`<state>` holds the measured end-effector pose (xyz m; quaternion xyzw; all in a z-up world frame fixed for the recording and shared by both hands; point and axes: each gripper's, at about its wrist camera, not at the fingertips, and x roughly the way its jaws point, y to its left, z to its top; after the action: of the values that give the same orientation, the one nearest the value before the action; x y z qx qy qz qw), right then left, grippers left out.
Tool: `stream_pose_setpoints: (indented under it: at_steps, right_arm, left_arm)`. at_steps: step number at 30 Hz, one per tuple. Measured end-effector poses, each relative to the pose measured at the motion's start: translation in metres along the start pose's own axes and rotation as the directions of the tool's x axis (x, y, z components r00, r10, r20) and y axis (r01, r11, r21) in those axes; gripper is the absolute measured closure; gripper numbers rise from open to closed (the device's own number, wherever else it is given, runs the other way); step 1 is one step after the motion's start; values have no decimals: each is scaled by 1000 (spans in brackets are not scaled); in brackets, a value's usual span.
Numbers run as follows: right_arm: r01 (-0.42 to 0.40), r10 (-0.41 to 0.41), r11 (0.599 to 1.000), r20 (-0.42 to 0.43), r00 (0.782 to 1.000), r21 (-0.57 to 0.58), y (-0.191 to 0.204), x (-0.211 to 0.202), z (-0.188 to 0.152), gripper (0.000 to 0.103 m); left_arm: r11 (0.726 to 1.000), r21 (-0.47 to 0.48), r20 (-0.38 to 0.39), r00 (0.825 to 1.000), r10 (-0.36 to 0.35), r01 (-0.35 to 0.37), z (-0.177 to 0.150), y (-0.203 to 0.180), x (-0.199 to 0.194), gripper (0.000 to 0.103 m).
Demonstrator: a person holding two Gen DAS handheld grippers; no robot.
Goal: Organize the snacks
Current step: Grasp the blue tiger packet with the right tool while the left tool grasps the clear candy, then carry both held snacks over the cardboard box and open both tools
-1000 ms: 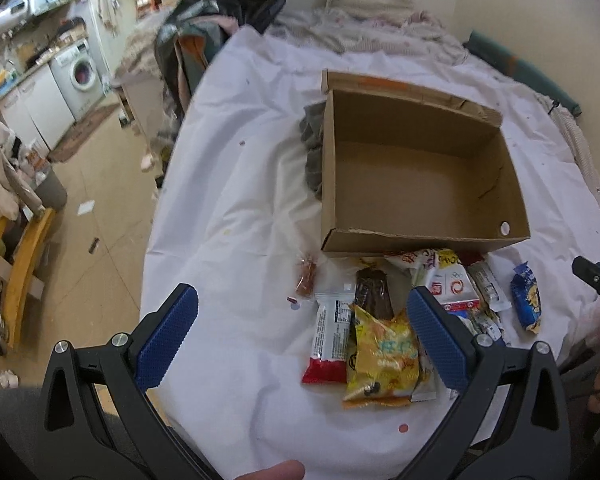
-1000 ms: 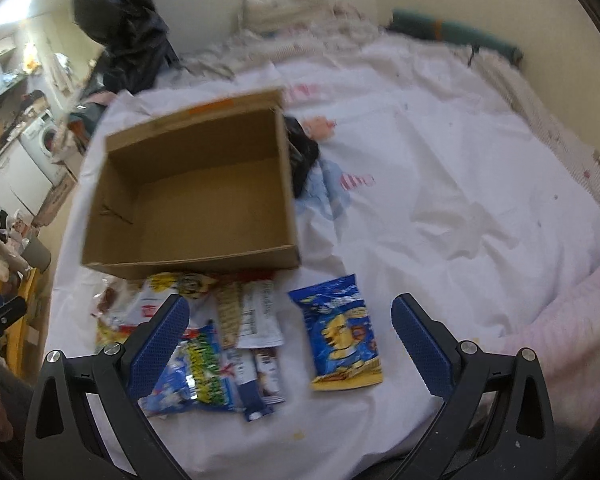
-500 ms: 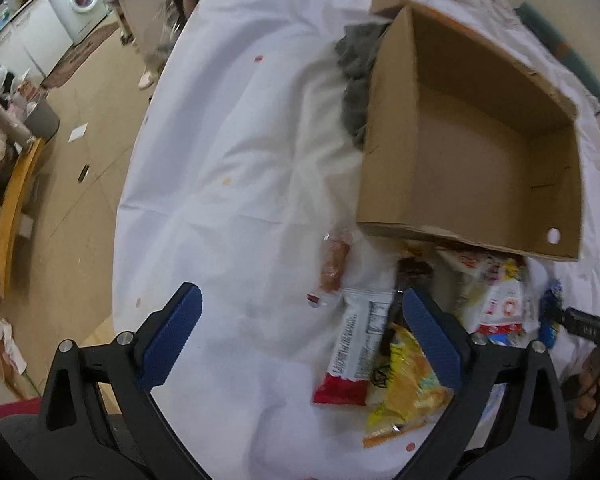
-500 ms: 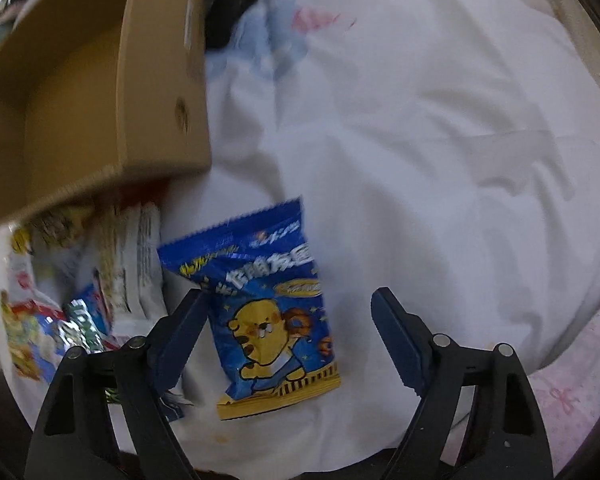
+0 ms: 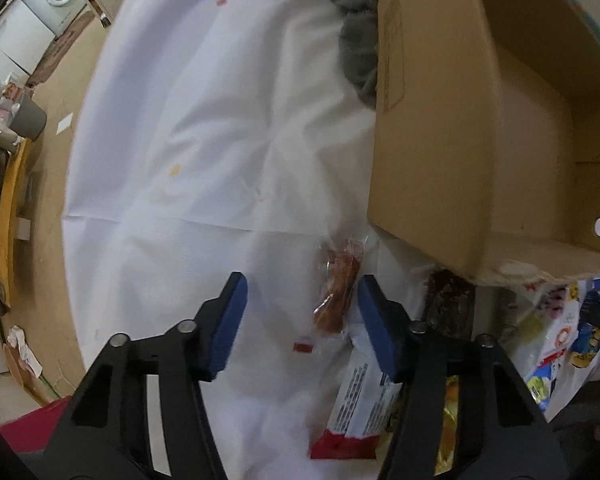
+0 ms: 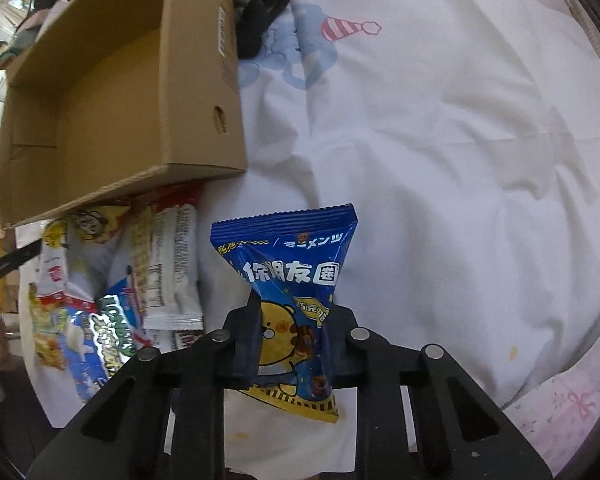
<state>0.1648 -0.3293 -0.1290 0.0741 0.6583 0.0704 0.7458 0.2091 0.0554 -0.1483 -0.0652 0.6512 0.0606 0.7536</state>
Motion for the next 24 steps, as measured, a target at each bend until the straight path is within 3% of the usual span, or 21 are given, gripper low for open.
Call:
stream_pose_setpoints:
  at_steps: [7, 9, 15, 19, 24]
  right_arm:
    - [-1, 1, 1000, -3, 1000, 4, -4, -3, -3, 80]
    - [6, -6, 1000, 5, 1000, 1, -1, 1, 2, 80]
    - [0, -2, 999, 52, 999, 45, -9, -9, 1, 80]
    - [-18, 2, 994, 140, 990, 110, -23, -31, -1, 80]
    - [-75, 26, 986, 305, 952, 149, -29, -68, 0, 80]
  left_arm:
    - [999, 33, 27, 999, 40, -41, 2, -14, 7, 77]
    - [999, 31, 34, 999, 39, -40, 1, -15, 5, 90]
    - [999, -23, 58, 998, 26, -25, -2, -4, -10, 91]
    - [996, -83, 92, 995, 28, -20, -7, 16, -24, 91]
    - [990, -135, 226, 972, 63, -32, -16, 27, -62, 91]
